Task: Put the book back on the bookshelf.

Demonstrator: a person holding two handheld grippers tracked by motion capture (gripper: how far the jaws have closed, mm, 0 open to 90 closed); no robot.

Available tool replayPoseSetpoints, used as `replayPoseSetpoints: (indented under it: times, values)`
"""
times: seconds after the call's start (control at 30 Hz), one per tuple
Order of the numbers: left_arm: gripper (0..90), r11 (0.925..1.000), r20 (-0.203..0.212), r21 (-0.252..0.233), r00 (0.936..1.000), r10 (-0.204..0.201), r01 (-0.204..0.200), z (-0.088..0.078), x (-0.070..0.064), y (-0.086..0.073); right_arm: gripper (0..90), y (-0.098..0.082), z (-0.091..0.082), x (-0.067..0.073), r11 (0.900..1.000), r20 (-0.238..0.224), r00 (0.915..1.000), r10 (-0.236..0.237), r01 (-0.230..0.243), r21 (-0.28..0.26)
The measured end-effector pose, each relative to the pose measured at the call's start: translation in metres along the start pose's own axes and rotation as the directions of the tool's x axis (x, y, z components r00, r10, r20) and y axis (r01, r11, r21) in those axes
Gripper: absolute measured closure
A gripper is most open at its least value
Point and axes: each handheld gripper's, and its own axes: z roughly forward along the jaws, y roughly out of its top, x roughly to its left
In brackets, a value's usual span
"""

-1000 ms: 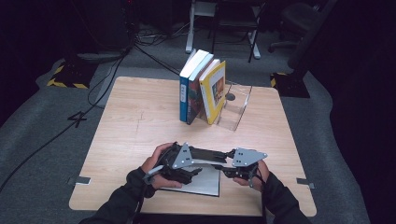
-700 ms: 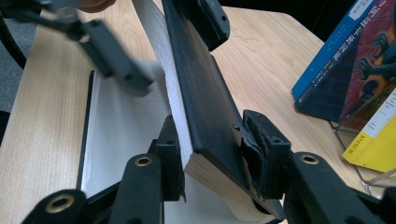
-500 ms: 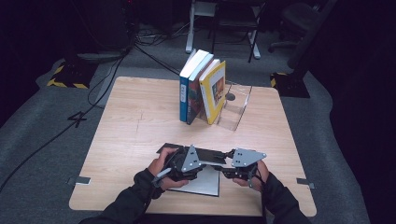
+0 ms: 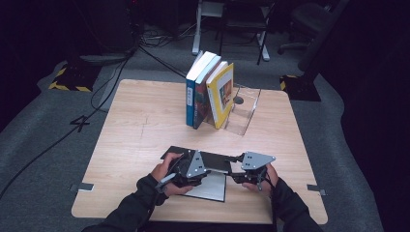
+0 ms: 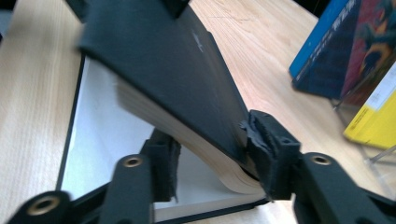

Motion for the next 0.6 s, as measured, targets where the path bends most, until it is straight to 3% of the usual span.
replayPoseSetpoints:
  times: [0.07,0.13,0.17,0.2,0.27,0.43,0.5,0.6]
  values:
    - [46.1,0.9997,0.009,0.016,0.9998,-0.018,0.018,-0.002,0.003,-0.001,60.0,0.004,-0.001,0.004,0.999,0.011,0.9993,-0.036,0.036,0.012]
    - [35.5,0.9989,-0.071,0.046,0.9974,-0.007,0.01,-0.003,0.005,-0.002,63.9,0.009,-0.002,0.009,0.997,0.021,0.9974,-0.069,0.069,0.019]
    - [29.9,0.9989,-0.071,0.046,0.9974,-0.007,0.01,-0.003,0.005,-0.002,63.9,0.009,-0.002,0.009,0.997,0.021,0.9974,-0.069,0.069,0.019]
    - [29.9,0.9985,-0.095,0.054,0.9955,0.004,0.001,-0.005,0.007,-0.003,65.9,0.012,-0.004,0.01,0.996,0.019,0.9964,-0.083,0.083,0.017]
    - [30.0,0.999,-0.07,0.041,0.9974,-0.015,0.018,-0.008,0.011,-0.006,67.1,0.016,-0.005,0.013,0.995,0.006,0.9951,-0.099,0.099,0.015]
    - [33.7,0.9971,-0.05,0.076,0.9987,0.004,0.0,-0.01,0.013,-0.006,67.1,0.02,-0.005,0.017,0.993,-0.003,0.9936,-0.113,0.113,0.023]
    - [42.5,0.9952,-0.028,0.093,0.9991,0.033,-0.03,-0.01,0.012,-0.007,65.5,0.019,-0.005,0.016,0.995,-0.012,0.9948,-0.101,0.102,0.024]
    - [52.1,0.9936,-0.031,0.096,0.9975,0.063,-0.06,-0.01,0.009,-0.006,63.5,0.017,-0.004,0.015,0.996,-0.013,0.9961,-0.087,0.087,0.021]
